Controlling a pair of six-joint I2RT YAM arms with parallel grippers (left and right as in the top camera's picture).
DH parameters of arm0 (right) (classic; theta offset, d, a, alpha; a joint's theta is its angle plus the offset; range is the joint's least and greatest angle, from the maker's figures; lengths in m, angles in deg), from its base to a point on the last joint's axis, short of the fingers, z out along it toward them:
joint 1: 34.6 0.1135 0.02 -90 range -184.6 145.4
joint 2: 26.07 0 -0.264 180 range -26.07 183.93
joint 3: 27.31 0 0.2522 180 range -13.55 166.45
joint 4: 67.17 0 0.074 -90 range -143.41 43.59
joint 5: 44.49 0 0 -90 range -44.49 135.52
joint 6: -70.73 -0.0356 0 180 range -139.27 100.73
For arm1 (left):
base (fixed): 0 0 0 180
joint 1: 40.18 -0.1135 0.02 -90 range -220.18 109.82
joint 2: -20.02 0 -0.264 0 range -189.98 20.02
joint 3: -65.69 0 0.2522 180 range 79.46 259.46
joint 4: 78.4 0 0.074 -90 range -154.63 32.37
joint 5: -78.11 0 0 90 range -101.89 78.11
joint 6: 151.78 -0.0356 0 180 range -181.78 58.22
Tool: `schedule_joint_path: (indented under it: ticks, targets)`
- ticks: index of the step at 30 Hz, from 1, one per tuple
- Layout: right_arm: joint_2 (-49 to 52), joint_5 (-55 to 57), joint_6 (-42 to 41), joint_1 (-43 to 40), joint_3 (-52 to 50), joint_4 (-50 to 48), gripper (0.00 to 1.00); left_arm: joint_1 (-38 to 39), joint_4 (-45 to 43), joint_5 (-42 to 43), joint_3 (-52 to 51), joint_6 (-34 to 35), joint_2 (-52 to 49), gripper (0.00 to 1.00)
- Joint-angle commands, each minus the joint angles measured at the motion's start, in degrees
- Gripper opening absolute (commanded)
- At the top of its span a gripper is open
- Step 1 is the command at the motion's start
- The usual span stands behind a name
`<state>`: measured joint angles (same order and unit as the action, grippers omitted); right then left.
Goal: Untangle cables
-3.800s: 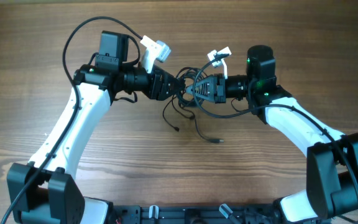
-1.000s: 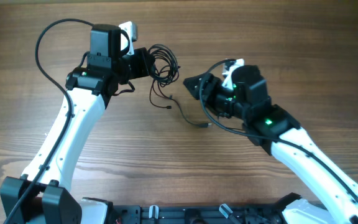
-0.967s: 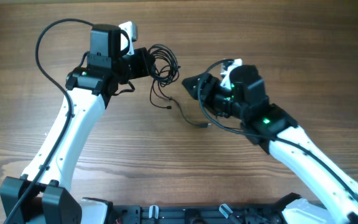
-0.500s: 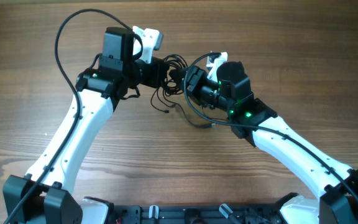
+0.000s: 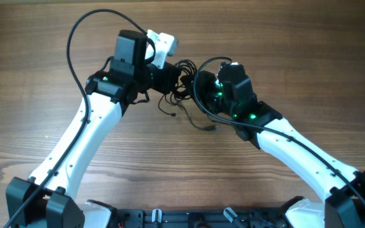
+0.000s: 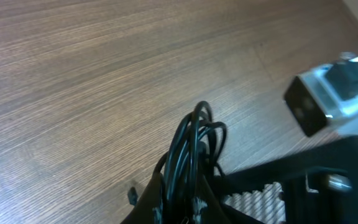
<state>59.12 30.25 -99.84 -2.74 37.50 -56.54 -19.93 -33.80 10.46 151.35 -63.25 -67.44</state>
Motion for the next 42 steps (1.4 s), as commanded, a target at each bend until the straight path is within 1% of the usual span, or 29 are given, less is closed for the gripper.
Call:
schedule_joint_path:
  ticks: [1, 3, 4, 6, 9, 10, 12, 13, 14, 16, 18, 19, 21, 22, 23, 24, 25, 27, 28, 29, 30, 31, 32, 34, 36, 37, 39, 40, 42]
  targets:
    - [3.72, 2.14, -4.17, 0.44, 0.59, 0.00, 0.46, 1.44, -0.04, 1.27, 0.33, -1.09, 0.98, 0.04]
    - [5.20, 1.01, -5.31, 0.44, 0.59, -0.20, 0.38, 1.44, -0.02, 1.27, 0.33, -1.07, 0.98, 0.04]
    - [5.38, 1.20, -4.68, 0.37, 0.59, -0.04, 0.30, 1.44, 0.00, 1.36, 0.33, -1.05, 0.98, 0.04]
    - [5.16, 1.36, 0.50, -1.09, 0.59, -0.35, 0.05, 1.44, 0.09, 1.62, 0.33, -1.09, 1.01, 0.04]
    - [2.95, -6.67, 11.58, -7.10, 0.59, -0.42, 0.04, 0.24, 2.14, -3.50, 0.33, -0.61, 1.01, 0.04]
    - [0.81, -13.35, 16.15, -11.28, 0.59, -0.55, 0.04, -0.92, 3.37, -8.85, 0.33, 2.45, 0.94, 0.04]
    - [-2.45, -21.94, 21.92, -17.09, 0.59, -1.51, 0.04, -3.21, 4.44, -16.96, 0.33, 7.85, 0.39, 0.04]
    - [-4.44, -26.32, 26.43, -20.90, 0.59, -2.75, 0.04, -4.50, 4.66, -19.17, 0.33, 9.92, 0.02, 0.04]
    - [-6.12, -29.44, 28.24, -24.46, 0.59, -3.82, 0.04, -6.01, 4.83, -19.69, 0.33, 12.63, -0.37, 0.04]
    - [-7.91, -33.18, 28.02, -29.51, 0.59, -5.81, 0.04, -8.20, 5.27, -19.56, 0.33, 18.84, -0.87, 0.04]
    - [-8.17, -34.18, 27.02, -32.24, 0.59, -6.62, 0.04, -9.42, 5.40, -17.79, 0.33, 22.12, -1.40, 0.04]
    - [-8.13, -34.10, 26.47, -32.65, 0.59, -5.75, 0.05, -9.57, 5.05, -15.85, 0.33, 22.10, -1.68, 0.04]
    - [-7.72, -33.29, 26.62, -32.41, 0.59, -2.23, 0.13, -9.51, 4.07, -13.97, 0.33, 22.10, -1.92, 0.04]
    - [-7.37, -30.99, 26.62, -31.89, 0.59, 1.88, 0.17, -9.51, 3.21, -13.84, 0.33, 22.12, -1.95, 0.04]
    - [-6.93, -27.34, 26.58, -30.99, 0.59, 7.17, 0.24, -9.51, 2.08, -13.81, 0.33, 22.14, -1.95, 0.04]
    - [-6.43, -23.93, 26.51, -30.03, 0.59, 12.33, 0.37, -9.51, 0.96, -13.81, 0.33, 22.95, -1.95, 0.04]
    - [-5.95, -22.40, 26.64, -29.07, 0.59, 15.89, 0.52, -9.51, 0.26, -13.53, 0.33, 24.41, -1.95, 0.04]
    - [-4.98, -24.06, 33.20, -26.29, 0.59, 19.37, 0.62, -9.51, -0.68, -8.94, 0.33, 23.96, -1.92, 0.04]
    - [-4.72, -25.24, 36.65, -24.98, 0.59, 19.56, 0.67, -9.49, -0.90, -7.28, 0.33, 22.58, -1.92, 0.04]
    - [-4.66, -26.34, 41.62, -22.43, 0.59, 19.28, 0.74, -9.20, -1.31, -4.17, 0.33, 17.66, -1.97, 0.04]
    - [-4.66, -26.32, 44.06, -20.76, 0.59, 18.67, 0.80, -8.83, -1.33, -1.62, 0.33, 12.13, -1.97, 0.04]
    - [-4.66, -26.25, 46.29, -18.75, 0.59, 17.25, 0.83, -8.46, -1.25, 0.22, 0.33, 7.43, -1.97, 0.04]
    - [-4.63, -24.83, 45.59, -16.98, 0.59, 15.50, 0.84, -8.04, -1.05, 1.05, 0.33, 4.13, -1.97, 0.04]
    - [-4.61, -21.00, 40.72, -14.34, 0.59, 11.41, 0.82, -7.45, -0.66, 1.40, 0.33, 1.62, -1.97, 0.04]
    - [-4.07, -16.48, 38.38, -11.30, 0.59, 5.38, 0.68, -6.69, -0.11, 5.49, 0.33, -2.95, -1.97, 0.04]
    - [-3.87, -13.57, 38.27, -9.97, 0.59, 3.30, 0.63, -6.23, 0.09, 7.72, 0.33, -5.07, -1.97, 0.04]
    - [-2.97, -7.37, 34.01, -7.89, 0.59, 1.81, 0.59, -5.29, 0.00, 9.38, 0.33, -6.93, -1.97, 0.04]
    - [-2.47, -5.70, 31.87, -7.43, 0.59, 1.84, 0.59, -5.01, 0.02, 9.35, 0.33, -6.97, -1.97, 0.04]
    - [-0.44, -5.38, 30.14, -7.15, 0.59, 0.90, 0.59, -4.44, 0.07, 9.99, 0.33, -6.97, -1.97, 0.04]
